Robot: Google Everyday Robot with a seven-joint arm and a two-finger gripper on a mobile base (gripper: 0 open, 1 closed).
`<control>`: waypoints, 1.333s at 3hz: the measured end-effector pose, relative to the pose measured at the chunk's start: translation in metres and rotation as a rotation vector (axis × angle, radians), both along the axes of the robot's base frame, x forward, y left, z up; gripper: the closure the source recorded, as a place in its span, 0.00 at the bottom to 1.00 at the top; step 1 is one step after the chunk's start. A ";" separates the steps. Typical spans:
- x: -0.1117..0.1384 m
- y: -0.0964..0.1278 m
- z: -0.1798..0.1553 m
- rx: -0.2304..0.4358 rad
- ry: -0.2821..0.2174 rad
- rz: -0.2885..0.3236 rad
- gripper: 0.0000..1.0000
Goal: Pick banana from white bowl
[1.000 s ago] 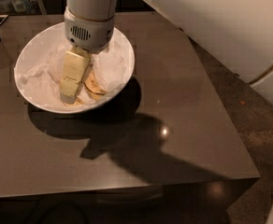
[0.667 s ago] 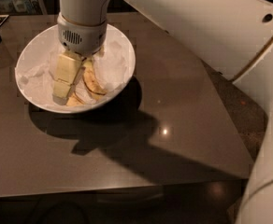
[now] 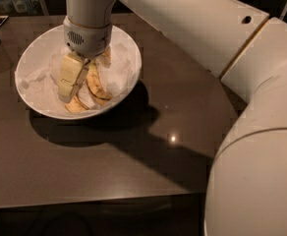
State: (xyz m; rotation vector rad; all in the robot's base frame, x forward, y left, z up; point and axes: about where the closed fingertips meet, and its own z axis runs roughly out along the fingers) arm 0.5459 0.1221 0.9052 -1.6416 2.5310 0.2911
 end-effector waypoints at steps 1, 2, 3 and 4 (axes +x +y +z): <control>0.015 -0.014 -0.003 -0.011 0.014 -0.105 0.17; 0.022 -0.024 -0.005 -0.022 0.029 -0.184 0.23; 0.023 -0.021 -0.007 -0.025 0.044 -0.200 0.32; 0.019 -0.007 -0.010 -0.029 0.053 -0.164 0.32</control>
Offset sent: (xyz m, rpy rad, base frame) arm 0.0196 -0.0521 -0.0051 -0.0857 0.0831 -0.2762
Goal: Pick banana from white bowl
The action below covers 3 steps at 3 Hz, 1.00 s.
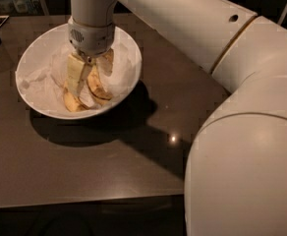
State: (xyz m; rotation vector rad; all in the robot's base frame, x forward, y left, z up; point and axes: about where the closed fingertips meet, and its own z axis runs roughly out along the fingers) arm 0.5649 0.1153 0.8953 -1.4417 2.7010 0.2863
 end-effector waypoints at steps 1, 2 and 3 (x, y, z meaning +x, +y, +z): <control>0.002 0.003 -0.007 -0.005 0.017 0.005 0.35; 0.008 0.000 -0.017 -0.015 0.037 -0.012 0.49; 0.017 -0.013 -0.025 -0.027 0.052 -0.057 0.58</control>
Offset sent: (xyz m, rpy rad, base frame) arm 0.0009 -0.0231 -0.0274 -0.0872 0.1097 -0.0236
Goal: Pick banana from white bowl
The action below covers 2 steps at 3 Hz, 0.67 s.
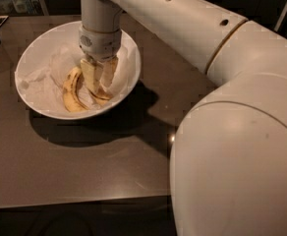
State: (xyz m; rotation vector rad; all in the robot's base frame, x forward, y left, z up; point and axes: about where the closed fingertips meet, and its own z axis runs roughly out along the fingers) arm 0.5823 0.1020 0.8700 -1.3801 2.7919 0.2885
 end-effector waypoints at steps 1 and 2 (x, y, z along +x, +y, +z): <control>0.002 -0.002 -0.009 0.002 0.026 -0.009 0.60; -0.005 0.007 -0.017 0.029 0.071 0.023 0.50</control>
Offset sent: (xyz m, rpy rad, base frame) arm -0.0292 -0.0005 -0.0230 0.0056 0.1839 0.0786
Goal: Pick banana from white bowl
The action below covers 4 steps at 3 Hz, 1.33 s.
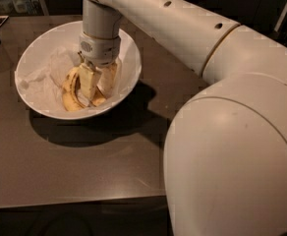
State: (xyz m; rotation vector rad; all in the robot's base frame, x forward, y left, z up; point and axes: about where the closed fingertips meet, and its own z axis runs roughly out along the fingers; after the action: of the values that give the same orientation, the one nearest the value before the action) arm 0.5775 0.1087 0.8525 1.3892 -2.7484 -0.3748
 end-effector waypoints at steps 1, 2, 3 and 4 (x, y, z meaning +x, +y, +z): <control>-0.004 0.008 0.001 0.031 0.019 0.037 0.36; -0.008 0.014 -0.005 0.047 0.045 0.064 0.38; -0.010 0.014 -0.009 0.050 0.051 0.073 0.42; -0.010 0.014 -0.007 0.053 0.050 0.074 0.44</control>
Offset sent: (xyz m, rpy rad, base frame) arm -0.0277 0.0011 -0.0089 0.0061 0.1328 0.1160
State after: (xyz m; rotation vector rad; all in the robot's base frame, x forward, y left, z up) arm 0.5679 0.1225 0.8453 1.4675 -2.6574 -0.4749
